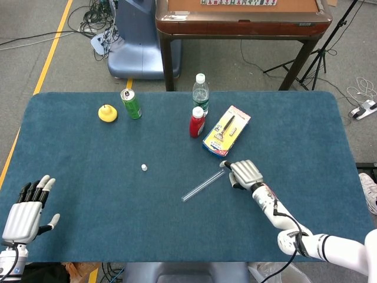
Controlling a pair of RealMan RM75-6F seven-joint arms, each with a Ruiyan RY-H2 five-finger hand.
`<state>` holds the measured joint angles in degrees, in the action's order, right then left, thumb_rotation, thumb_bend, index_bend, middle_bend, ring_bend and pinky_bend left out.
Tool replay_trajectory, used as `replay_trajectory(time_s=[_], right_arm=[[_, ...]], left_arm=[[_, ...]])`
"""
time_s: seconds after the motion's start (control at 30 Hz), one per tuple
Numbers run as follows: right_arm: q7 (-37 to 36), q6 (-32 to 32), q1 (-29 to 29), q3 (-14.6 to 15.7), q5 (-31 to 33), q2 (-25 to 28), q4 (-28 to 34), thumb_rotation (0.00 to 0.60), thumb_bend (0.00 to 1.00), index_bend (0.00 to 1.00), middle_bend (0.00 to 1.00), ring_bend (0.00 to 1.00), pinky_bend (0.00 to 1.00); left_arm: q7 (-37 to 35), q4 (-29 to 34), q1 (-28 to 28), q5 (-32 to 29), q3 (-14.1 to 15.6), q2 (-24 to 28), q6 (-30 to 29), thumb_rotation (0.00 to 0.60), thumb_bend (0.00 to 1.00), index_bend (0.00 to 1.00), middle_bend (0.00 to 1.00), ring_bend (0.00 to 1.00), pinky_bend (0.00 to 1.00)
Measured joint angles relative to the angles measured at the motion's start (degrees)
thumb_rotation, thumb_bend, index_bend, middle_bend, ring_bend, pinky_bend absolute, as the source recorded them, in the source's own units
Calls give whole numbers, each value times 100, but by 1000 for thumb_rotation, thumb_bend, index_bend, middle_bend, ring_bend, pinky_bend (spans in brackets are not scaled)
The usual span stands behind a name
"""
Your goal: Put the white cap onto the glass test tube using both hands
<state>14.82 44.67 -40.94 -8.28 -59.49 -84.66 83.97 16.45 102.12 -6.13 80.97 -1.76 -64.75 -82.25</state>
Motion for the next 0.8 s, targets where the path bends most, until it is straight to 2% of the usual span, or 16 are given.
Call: replay_trajectory(time_s=[0.13,0.27,0.37,0.57,0.8], right_arm=[[-53,59,-1,29,-259,113,339,600,899,241,1000,1000,1000],[-69,38,-69,100,-609,172,676,600,991,238,1000,1000,1000],[-66,-26,-186,131,-736,135,819,600,1000,238,1000,1000,1000],[17,-222,-422,134,-678,-129,738,600,1000,238,1000,1000,1000],[230,-510,-767,105,-294,-451,445,600,1000,245,1000,1000,1000]], left_arm=[[15,25,11,35,13,0,-27,600,248,47,31,4,19],[56,88,21,105,31,14,-70,600,248,47,31,4,19],[81,140,51,150,47,41,-137,600,248,47,31,4,19],[70,179,116,194,85,86,-208,600,248,47,31,4,19],[57,172,123,185,89,102,-189,600,248,47,31,4,19]])
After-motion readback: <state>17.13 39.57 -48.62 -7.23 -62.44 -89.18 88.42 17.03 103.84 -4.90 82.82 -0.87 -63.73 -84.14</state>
